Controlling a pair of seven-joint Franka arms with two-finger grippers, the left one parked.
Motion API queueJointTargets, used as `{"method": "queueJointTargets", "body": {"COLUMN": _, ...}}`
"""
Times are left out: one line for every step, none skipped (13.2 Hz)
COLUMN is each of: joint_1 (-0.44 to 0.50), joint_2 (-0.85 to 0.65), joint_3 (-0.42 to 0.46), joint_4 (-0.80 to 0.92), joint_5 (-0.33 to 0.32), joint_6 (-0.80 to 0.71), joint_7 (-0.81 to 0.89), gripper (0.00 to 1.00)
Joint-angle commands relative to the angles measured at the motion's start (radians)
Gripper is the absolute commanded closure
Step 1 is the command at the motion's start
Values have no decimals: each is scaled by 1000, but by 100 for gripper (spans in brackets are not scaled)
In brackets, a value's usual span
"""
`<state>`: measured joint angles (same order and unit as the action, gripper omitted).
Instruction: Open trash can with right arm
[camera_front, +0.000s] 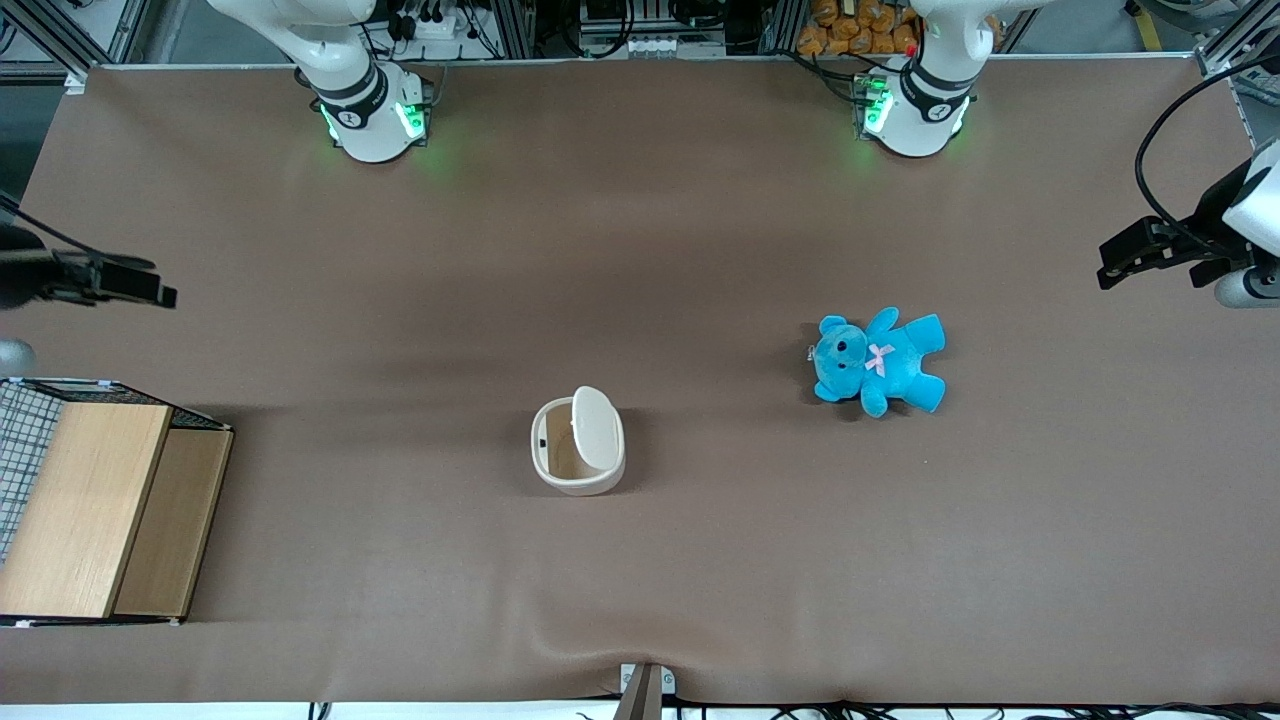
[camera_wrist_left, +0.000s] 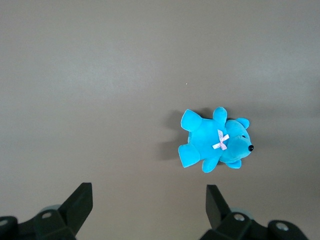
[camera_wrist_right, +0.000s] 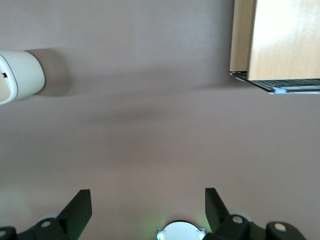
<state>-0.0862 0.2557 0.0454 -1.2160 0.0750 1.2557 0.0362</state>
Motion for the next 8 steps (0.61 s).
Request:
{"method": "queueJointTargets", "body": {"joint_1": -10, "joint_2": -136, "joint_3": 16, "joint_4": -156, "joint_5": -32, "joint_6": 45, "joint_7": -21, "gripper": 0}}
{"method": "queueJointTargets", "body": {"joint_1": -10, "joint_2": -179, "joint_3": 16, "joint_4": -203, "joint_5": -32, "joint_6": 82, "joint_7": -22, "gripper": 0}}
{"method": "queueJointTargets", "body": {"joint_1": -12, "joint_2": -215, "joint_3": 14, "joint_4": -247, "joint_5": -35, "joint_6": 112, "joint_7": -28, "gripper": 0}}
{"method": "queueJointTargets", "body": {"joint_1": -12, "joint_2": -237, "joint_3": 14, "joint_4": -275, "joint_5": -49, "joint_6": 126, "joint_7": -56, "gripper": 0}}
{"method": "queueJointTargets", "body": {"joint_1": -24, "joint_2": -243, "joint_3": 16, "joint_4": -281, "joint_5": -50, "joint_6": 132, "joint_7": -70, "gripper": 0}}
{"method": "queueJointTargets", "body": {"joint_1": -27, "joint_2": -247, "joint_3": 16, "joint_4": -281, "joint_5": -50, "joint_6": 133, "joint_7": -70, "gripper": 0}}
{"method": "queueJointTargets", "body": {"joint_1": -27, "joint_2": -259, "joint_3": 16, "joint_4": -290, "joint_5": -50, "joint_6": 133, "joint_7": -70, "gripper": 0}}
{"method": "queueJointTargets", "body": {"joint_1": -26, "joint_2": -279, "joint_3": 18, "joint_4": -316, "joint_5": -50, "joint_6": 146, "joint_7": -70, "gripper": 0}}
